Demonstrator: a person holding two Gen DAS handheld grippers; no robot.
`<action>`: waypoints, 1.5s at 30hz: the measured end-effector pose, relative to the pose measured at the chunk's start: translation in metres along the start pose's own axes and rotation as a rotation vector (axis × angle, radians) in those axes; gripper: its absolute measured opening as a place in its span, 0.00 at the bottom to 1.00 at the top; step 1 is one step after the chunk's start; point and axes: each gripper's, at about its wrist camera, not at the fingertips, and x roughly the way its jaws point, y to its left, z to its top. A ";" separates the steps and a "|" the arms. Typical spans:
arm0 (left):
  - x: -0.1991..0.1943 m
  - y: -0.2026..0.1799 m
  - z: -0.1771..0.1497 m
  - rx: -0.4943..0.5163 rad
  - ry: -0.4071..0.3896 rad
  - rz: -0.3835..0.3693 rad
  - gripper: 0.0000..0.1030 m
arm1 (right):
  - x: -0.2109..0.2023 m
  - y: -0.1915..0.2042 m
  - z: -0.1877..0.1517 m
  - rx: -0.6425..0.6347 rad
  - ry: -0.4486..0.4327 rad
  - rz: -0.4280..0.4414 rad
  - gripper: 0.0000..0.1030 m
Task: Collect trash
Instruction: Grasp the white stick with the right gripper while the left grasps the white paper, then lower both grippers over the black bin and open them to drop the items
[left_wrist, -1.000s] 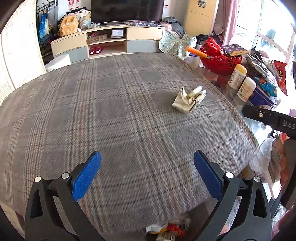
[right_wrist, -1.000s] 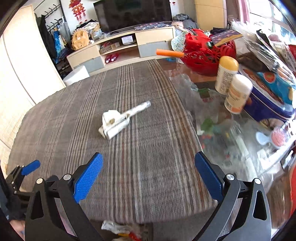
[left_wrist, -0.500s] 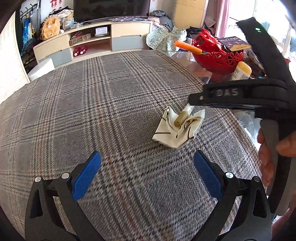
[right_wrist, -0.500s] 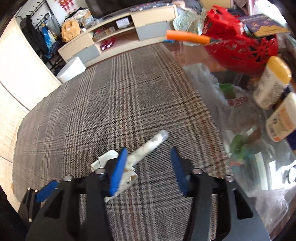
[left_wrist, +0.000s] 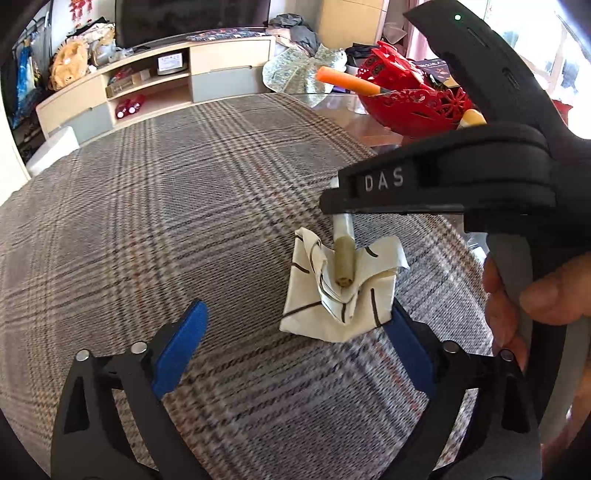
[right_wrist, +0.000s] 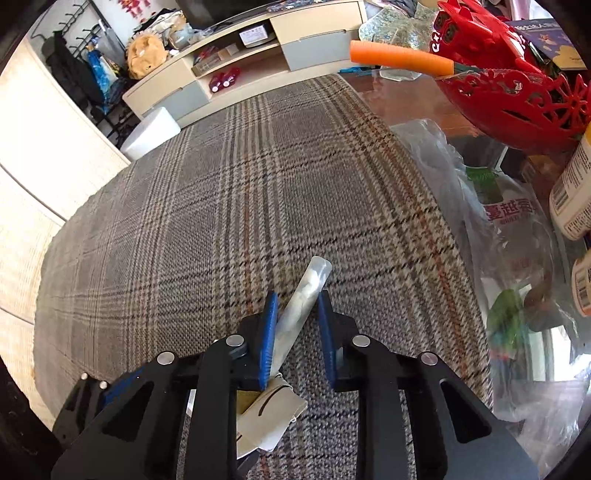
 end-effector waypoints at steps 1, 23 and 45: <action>0.001 -0.001 0.001 0.000 0.002 -0.011 0.87 | 0.000 0.000 0.002 -0.007 0.003 0.001 0.21; 0.003 -0.028 0.005 0.093 0.022 -0.183 0.24 | -0.025 -0.005 0.005 -0.043 -0.034 0.065 0.16; -0.162 -0.012 -0.090 -0.023 -0.061 0.004 0.17 | -0.152 0.025 -0.120 -0.144 -0.127 -0.004 0.13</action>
